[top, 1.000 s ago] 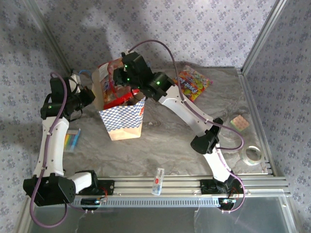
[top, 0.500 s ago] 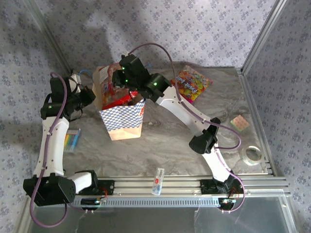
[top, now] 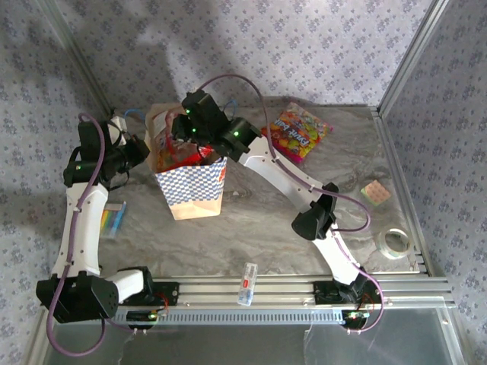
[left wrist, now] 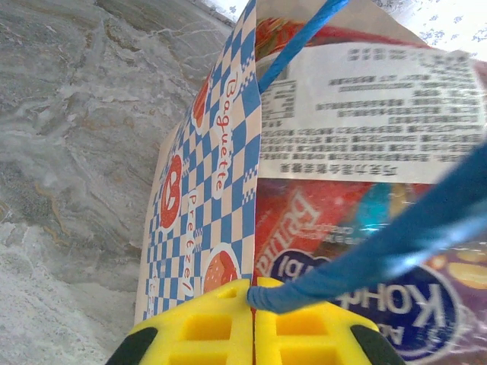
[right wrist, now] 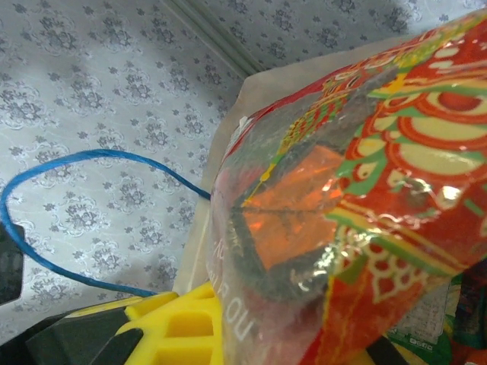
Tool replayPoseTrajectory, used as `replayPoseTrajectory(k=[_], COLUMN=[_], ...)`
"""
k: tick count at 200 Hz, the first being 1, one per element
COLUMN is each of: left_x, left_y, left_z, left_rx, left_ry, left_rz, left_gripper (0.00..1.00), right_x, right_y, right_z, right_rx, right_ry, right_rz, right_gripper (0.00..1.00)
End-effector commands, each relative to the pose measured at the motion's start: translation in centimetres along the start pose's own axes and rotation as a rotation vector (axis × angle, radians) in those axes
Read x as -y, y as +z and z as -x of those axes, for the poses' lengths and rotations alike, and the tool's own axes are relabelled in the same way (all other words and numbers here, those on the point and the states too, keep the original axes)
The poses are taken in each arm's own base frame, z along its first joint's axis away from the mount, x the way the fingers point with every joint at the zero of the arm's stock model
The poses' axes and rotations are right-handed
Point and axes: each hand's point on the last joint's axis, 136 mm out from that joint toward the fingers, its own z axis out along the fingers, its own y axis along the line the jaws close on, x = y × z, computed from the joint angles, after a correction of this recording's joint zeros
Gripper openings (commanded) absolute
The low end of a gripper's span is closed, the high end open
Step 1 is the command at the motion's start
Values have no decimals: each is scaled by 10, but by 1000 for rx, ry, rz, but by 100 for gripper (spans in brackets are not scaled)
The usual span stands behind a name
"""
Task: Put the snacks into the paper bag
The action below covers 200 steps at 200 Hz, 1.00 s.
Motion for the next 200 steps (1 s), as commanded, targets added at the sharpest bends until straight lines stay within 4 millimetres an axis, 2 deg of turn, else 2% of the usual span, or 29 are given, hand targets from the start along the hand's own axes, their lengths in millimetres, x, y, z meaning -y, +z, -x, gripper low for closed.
replayPoseTrajectory(k=[1,58,86,165,200], left_x=[10,10,9,11,11], left_y=[-9,-9,-9,-8,-8], left_z=[12,11,11,12,11], left_rx=[50,48,49,49,44], left_ry=[12,13,14,10,4], left_rz=[-41,-41,-40,-47,-50], left_gripper=[8,8,7,8,8], right_x=[-48,-40,-24,2,-3], right_y=[-28,-16,-8,12,25], right_z=[42,31,20,-1,-11], right_rx=[121,48,-7,-110,-156], right_ry=[47,47,54,88,105], right_rz=[181,193,154,129,217], right_gripper=[0,0,0,0,0])
